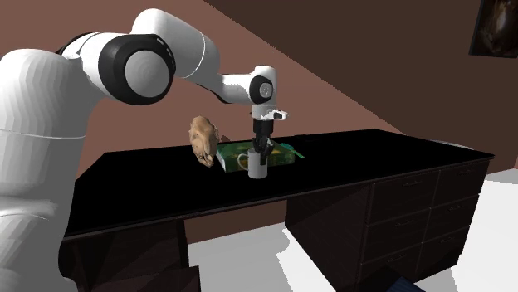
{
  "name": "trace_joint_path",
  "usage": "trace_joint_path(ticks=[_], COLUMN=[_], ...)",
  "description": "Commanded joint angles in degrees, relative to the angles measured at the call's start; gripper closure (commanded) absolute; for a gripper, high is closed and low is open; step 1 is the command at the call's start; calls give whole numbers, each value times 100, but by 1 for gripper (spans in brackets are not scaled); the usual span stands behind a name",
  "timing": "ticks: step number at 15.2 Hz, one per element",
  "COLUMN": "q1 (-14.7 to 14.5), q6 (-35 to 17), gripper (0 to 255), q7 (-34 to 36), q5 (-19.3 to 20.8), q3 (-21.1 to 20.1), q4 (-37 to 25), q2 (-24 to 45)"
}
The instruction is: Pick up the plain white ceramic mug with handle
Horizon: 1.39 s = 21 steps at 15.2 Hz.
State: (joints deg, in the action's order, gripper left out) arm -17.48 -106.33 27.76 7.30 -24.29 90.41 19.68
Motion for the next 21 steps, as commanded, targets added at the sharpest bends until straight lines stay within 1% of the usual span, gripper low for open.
trace_joint_path(ticks=[1, 4, 19, 21], q1=[-1, -2, -78, -80], q6=[0, 1, 1144, 1156], gripper=[255, 255, 255, 255], q7=[0, 0, -30, -30], q5=[-1, -1, -33, -33], q3=[-1, -1, -39, -39], q4=[3, 2, -1118, -1132], q2=[2, 2, -29, -28])
